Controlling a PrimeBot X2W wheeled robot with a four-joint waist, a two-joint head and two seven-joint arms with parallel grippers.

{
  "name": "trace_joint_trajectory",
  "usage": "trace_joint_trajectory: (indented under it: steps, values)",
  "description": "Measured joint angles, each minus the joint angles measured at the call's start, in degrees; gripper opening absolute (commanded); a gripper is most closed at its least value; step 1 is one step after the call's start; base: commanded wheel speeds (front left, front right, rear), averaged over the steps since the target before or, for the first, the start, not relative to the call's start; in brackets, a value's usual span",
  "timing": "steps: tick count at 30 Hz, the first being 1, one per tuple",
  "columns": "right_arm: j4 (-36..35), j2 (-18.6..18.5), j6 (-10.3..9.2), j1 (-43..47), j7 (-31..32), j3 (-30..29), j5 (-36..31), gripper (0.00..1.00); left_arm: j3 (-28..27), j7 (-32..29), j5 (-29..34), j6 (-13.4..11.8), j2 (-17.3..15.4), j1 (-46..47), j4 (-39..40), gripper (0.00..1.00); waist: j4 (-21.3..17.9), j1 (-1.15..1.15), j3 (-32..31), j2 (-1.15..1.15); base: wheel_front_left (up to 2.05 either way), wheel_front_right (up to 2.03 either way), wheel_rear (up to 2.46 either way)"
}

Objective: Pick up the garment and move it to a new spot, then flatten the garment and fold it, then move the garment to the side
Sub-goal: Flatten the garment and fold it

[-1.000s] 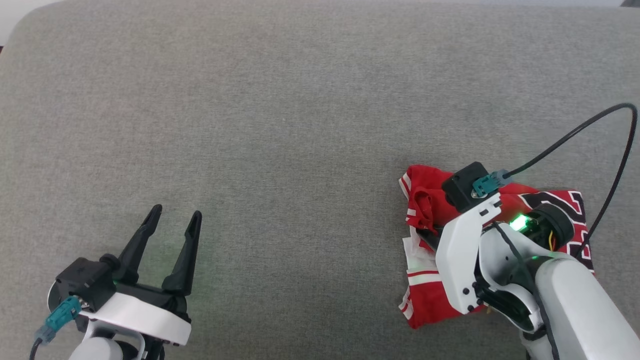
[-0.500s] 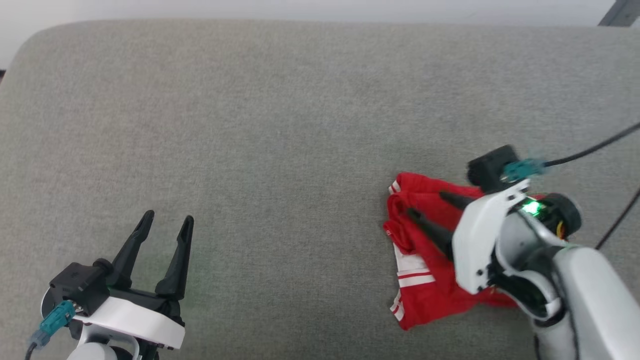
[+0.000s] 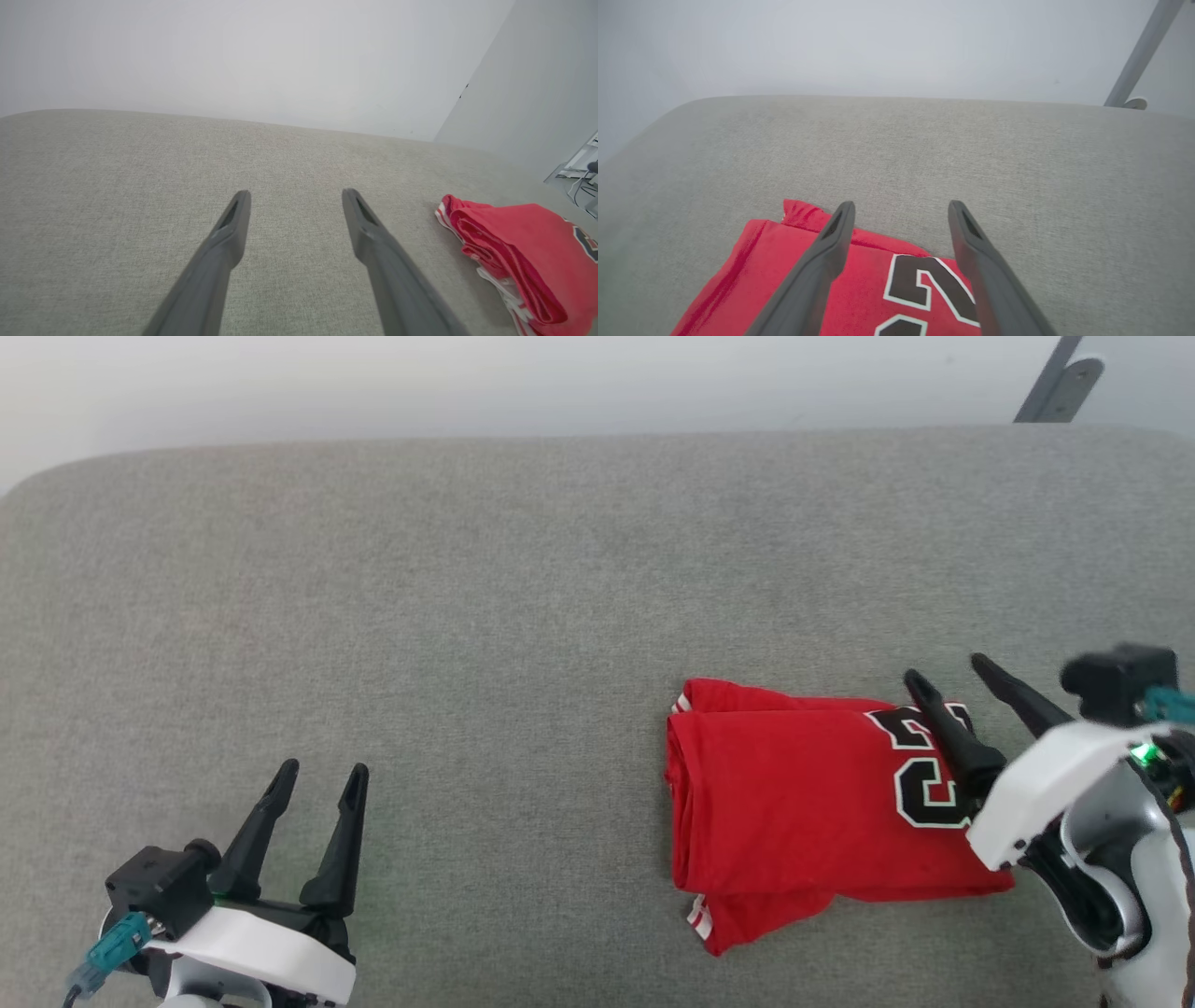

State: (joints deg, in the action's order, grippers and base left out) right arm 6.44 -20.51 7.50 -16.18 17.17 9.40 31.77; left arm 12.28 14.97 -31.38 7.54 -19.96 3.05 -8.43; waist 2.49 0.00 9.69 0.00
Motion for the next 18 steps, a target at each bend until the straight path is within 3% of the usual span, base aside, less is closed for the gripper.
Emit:
trace_joint_trajectory:
  steps: [9, 18]
  values:
    - [8.9, 0.1, 0.0, 3.3, -22.9, -2.0, -5.8, 1.0, -2.3, 0.0, 0.3, 0.0, 0.5, -1.6, -1.7, 1.0, -1.5, 0.0, -3.1, 0.0, 0.0, 0.0, 0.0]
    - [6.0, 3.2, 0.01, 9.0, -30.9, -5.9, -10.2, 1.0, -6.4, 0.0, 2.0, 0.0, 2.4, -5.6, 0.8, 1.0, -1.4, 0.0, -4.4, 0.0, 0.0, 0.0, 0.0]
